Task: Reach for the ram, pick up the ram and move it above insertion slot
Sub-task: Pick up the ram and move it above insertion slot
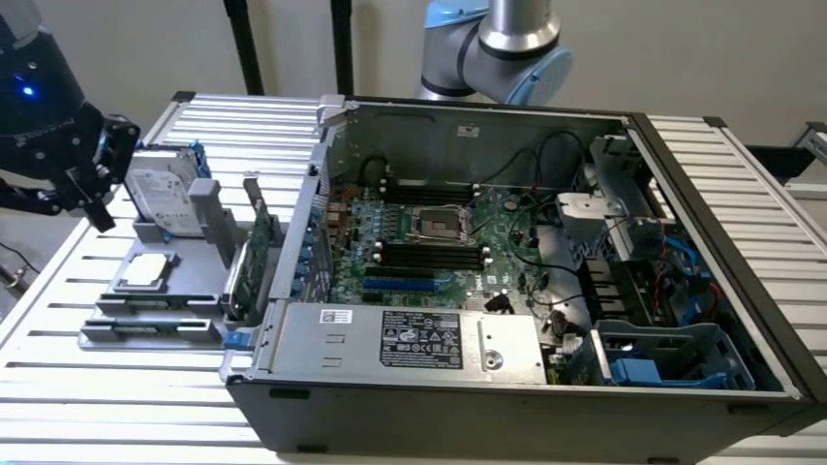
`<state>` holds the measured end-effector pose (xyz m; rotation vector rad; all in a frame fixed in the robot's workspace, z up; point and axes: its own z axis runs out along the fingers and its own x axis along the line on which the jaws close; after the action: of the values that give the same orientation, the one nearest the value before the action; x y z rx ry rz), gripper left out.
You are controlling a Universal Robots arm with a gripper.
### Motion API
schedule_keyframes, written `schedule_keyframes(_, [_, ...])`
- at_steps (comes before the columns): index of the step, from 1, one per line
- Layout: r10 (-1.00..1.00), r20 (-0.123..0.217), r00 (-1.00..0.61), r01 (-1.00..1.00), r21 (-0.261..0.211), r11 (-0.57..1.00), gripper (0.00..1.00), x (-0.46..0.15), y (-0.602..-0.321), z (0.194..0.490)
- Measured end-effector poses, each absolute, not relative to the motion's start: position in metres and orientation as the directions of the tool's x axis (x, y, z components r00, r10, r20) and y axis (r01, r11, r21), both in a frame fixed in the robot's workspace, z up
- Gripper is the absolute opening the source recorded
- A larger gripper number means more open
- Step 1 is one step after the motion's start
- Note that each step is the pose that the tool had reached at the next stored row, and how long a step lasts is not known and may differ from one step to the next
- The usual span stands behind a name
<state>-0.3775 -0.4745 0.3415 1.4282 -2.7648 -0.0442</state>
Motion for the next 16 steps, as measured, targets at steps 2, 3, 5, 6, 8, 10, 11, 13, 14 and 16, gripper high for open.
schedule_keyframes(2, [-0.836, 0.013, -0.548, -0.836, 0.039, 0.548, 0.11, -0.3775, -0.4745, 0.3414])
schedule_keyframes(3, [-0.846, 0.013, -0.533, -0.845, 0.039, 0.533, 0.11, -0.3775, -0.4745, 0.3414])
schedule_keyframes(5, [-0.865, 0.013, -0.502, -0.864, 0.039, 0.502, 0.11, -0.3775, -0.4745, 0.3414])
schedule_keyframes(6, [-0.874, 0.013, -0.486, -0.873, 0.039, 0.486, 0.11, -0.3775, -0.4745, 0.3414])
schedule_keyframes(8, [-0.891, 0.013, -0.453, -0.890, 0.039, 0.453, 0.11, -0.3775, -0.4745, 0.3414])
schedule_keyframes(10, [-0.907, 0.013, -0.421, -0.906, 0.039, 0.421, 0.11, -0.3775, -0.4745, 0.3413])
schedule_keyframes(11, [-0.914, 0.013, -0.404, -0.914, 0.039, 0.405, 0.11, -0.3775, -0.4745, 0.3413])
schedule_keyframes(13, [-0.928, 0.013, -0.371, -0.928, 0.039, 0.372, 0.11, -0.3775, -0.4745, 0.3412])
schedule_keyframes(14, [-0.935, 0.013, -0.354, -0.934, 0.039, 0.355, 0.11, -0.3775, -0.4745, 0.3411])
schedule_keyframes(16, [-0.948, 0.013, -0.319, -0.947, 0.039, 0.319, 0.11, -0.3775, -0.4745, 0.3411])
